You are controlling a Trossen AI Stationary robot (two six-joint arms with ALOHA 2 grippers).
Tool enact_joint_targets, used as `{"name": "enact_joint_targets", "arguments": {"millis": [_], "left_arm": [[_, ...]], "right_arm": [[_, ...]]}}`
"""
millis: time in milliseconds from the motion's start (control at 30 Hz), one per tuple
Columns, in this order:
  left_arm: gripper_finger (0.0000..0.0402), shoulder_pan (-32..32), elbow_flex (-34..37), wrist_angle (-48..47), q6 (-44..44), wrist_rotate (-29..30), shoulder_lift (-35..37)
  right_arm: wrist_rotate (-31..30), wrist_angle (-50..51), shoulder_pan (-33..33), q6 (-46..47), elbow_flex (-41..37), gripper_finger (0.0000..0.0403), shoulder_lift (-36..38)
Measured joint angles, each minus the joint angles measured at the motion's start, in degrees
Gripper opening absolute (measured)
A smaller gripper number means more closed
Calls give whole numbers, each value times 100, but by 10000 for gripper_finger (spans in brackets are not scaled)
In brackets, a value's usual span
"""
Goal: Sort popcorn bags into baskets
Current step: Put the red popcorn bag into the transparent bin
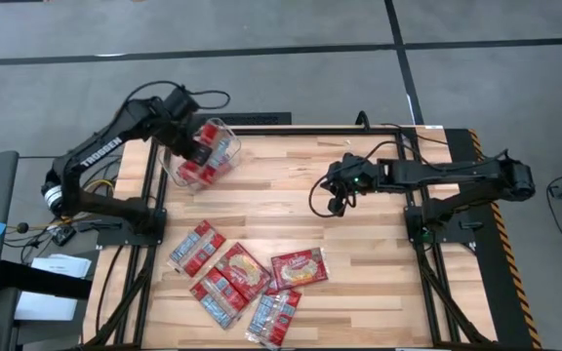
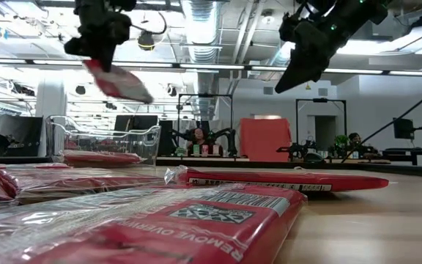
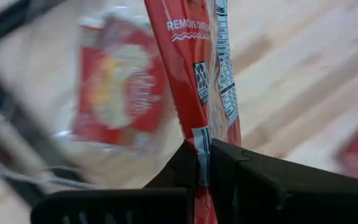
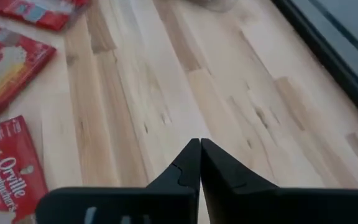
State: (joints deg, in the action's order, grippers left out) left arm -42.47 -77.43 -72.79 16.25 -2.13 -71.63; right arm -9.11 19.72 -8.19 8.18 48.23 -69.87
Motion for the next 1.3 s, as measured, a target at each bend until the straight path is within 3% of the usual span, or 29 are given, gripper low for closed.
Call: {"name": "enact_joint_targets", "arguments": {"millis": [200, 400, 867, 1067, 1300], "left_arm": [[0, -678, 12, -120, -850, 543, -75], [0, -1009, 307, 17, -1443, 616, -242], [7, -1028, 1065, 692, -2342, 492, -1009], [84, -998, 1093, 985, -2591, 168, -1132], [185, -1001, 922, 865, -2321, 1594, -1133]], "right_arm": [[-3, -29, -2, 85, 0, 33, 11], [-2, -24, 8, 100, 0, 22, 11], [-17, -6, 42, 142, 0, 37, 11], [-6, -1, 42, 140, 0, 31, 13], [-4, 21, 22, 78, 0, 62, 13]]}}
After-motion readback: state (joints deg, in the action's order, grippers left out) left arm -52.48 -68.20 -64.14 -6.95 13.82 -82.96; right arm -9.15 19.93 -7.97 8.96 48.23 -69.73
